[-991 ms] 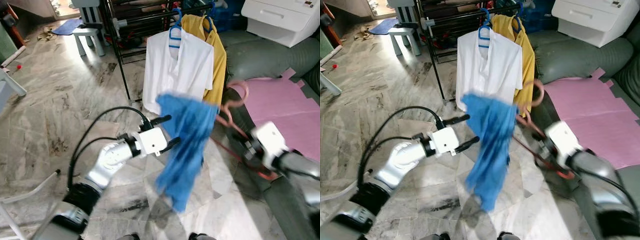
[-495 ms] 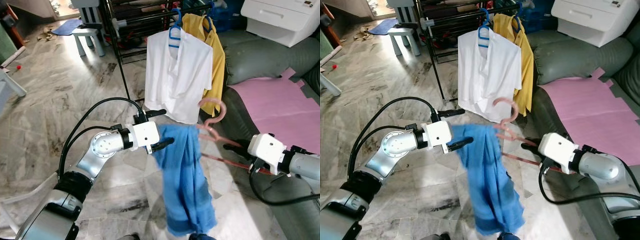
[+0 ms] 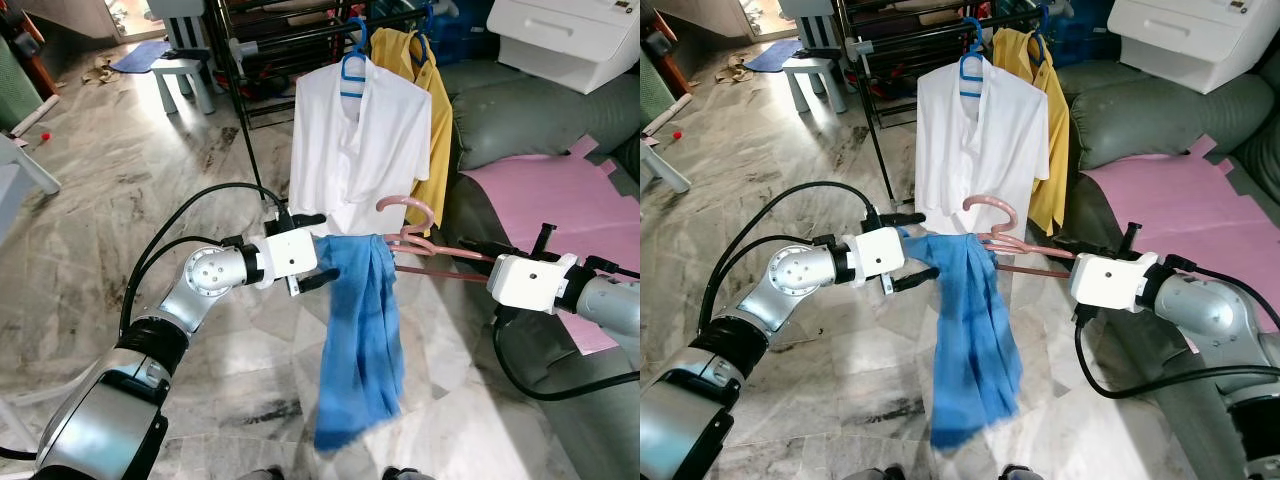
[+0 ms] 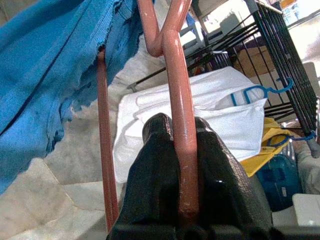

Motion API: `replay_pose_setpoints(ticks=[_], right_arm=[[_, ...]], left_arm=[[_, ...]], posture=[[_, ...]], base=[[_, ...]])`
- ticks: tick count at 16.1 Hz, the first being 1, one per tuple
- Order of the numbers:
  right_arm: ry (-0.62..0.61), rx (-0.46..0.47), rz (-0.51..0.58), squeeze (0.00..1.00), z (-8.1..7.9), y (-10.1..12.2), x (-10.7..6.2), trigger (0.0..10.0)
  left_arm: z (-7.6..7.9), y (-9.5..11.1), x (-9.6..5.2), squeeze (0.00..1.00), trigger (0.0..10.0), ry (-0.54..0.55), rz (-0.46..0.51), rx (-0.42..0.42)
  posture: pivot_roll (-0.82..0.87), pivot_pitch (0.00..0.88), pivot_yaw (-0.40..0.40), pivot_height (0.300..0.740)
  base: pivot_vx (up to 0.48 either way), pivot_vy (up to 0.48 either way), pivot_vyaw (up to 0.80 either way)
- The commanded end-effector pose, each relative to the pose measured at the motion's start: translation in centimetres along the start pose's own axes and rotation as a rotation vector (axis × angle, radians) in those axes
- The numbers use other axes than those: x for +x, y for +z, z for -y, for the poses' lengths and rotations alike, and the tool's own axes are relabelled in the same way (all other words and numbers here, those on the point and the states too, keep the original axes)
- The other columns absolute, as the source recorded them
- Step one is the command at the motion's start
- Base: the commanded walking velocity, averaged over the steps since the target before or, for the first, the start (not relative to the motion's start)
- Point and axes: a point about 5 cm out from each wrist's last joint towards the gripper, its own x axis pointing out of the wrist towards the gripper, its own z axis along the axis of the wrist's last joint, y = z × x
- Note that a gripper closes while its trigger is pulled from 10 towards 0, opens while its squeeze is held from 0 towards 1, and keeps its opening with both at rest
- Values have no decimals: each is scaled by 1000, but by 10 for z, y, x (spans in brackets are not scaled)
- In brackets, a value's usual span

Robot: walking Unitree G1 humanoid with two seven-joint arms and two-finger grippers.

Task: Hang hanger

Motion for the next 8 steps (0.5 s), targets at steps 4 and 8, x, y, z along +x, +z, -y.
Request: replay_pose_setpoints(ticks=[4, 8], right_arm=[[-33, -65, 56, 0, 1, 7, 4, 10000], [-53, -79, 81, 0, 1, 11, 5, 10000]], left_arm=[[-10, 1, 3, 0, 1686, -7, -26, 16], [-8, 5, 14, 0, 196, -23, -11, 4]], posture=[[-123, 115, 124, 740], [-137, 115, 129, 740]], base=[[0, 0, 0], [0, 0, 0]])
